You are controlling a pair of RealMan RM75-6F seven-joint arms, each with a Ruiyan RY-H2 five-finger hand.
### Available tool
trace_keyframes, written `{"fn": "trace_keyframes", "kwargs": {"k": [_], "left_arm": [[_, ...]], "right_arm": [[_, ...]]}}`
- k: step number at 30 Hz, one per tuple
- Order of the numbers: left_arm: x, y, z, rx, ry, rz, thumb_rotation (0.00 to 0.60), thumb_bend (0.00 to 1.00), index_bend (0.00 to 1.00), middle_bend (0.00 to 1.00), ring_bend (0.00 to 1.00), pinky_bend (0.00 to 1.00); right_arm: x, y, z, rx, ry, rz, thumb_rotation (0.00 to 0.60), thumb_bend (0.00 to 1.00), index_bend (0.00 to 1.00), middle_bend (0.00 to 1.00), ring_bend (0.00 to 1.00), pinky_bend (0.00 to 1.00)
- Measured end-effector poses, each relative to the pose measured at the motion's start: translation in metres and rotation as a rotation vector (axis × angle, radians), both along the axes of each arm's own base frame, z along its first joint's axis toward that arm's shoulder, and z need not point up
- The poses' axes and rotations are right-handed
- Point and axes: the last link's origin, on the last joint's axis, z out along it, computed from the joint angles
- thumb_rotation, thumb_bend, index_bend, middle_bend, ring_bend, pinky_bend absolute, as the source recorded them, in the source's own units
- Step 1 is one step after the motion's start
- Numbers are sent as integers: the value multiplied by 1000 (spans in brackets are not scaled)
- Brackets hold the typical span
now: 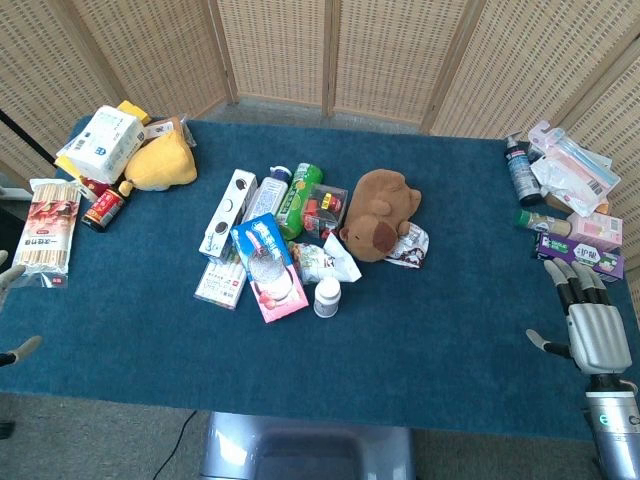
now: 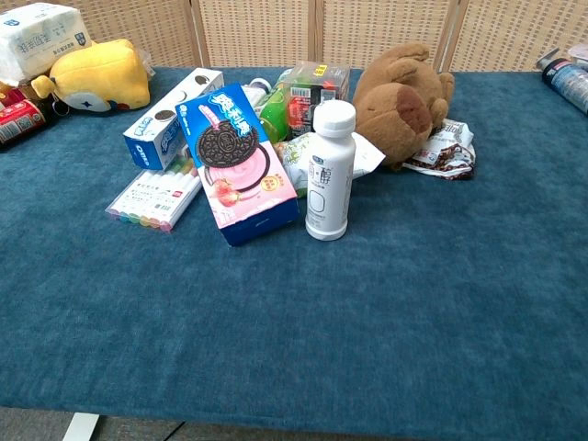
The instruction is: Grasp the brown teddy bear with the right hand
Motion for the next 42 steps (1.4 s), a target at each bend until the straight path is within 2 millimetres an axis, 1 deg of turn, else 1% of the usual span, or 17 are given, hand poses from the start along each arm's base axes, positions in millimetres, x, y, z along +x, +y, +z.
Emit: {"fn": "trace_keyframes", "kwargs": {"k": [8,11,14,17,23,27,30,33,35,38,42], "left_arm": [[-1,0,-1,-5,-3,14,600,0,171,0,0,0],[0,0,-2,-10,-8,14,600,0,171,0,0,0],[2,0,-2,-12,-12,7,600,0,171,0,0,0],[4,0,-2,-10,-9,6,600,0,170,0,0,0],[5,0,-2,-13,4,19,600,0,170,0,0,0],[2,2,-4,-18,9,38,600,0,170,0,0,0],[-1,5,-5,-17,15,55,600,0,169,0,0,0],[-4,8,-6,-16,18,69,600,0,170,0,0,0],[-6,10,-7,-17,20,75,600,0,170,0,0,0],[-7,10,-7,-16,23,76,600,0,170,0,0,0],[-8,10,-7,-13,28,79,600,0,171,0,0,0]], "right_arm": [[1,-5,0,21,-17,7,600,0,0,0,0,0],[6,-13,-2,47,-10,25,600,0,0,0,0,0],[17,-30,-4,80,8,54,600,0,0,0,0,0],[32,-50,-7,122,30,81,600,0,0,0,0,0],[65,-102,-20,218,99,103,600,0,0,0,0,0],[98,-143,-32,243,139,130,600,0,0,0,0,0],[119,-166,-42,241,155,148,600,0,0,0,0,0],[140,-183,-52,242,179,173,600,0,0,0,0,0],[152,-190,-58,248,200,189,600,0,0,0,0,0],[170,-201,-70,269,243,211,600,0,0,0,0,0],[190,-214,-93,303,295,226,600,0,0,0,0,0]]}}
